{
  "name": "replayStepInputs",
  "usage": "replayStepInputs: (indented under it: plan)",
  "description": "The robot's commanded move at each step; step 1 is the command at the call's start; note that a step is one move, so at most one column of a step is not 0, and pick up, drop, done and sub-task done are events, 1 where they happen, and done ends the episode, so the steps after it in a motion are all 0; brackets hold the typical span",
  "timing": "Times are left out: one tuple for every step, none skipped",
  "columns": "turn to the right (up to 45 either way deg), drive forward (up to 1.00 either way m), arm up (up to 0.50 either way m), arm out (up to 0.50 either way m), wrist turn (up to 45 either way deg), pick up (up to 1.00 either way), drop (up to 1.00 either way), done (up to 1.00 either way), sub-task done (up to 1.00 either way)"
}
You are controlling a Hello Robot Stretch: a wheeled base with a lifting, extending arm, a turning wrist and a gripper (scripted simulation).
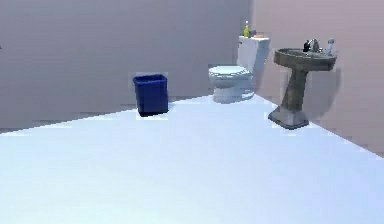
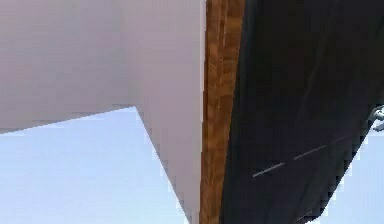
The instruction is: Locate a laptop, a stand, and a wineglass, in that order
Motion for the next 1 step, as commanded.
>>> replayStepInputs:
  plan:
    - [-33.0, 0.00, 0.00, 0.00, 0.0, 0.00, 0.00, 0.00, 0.00]
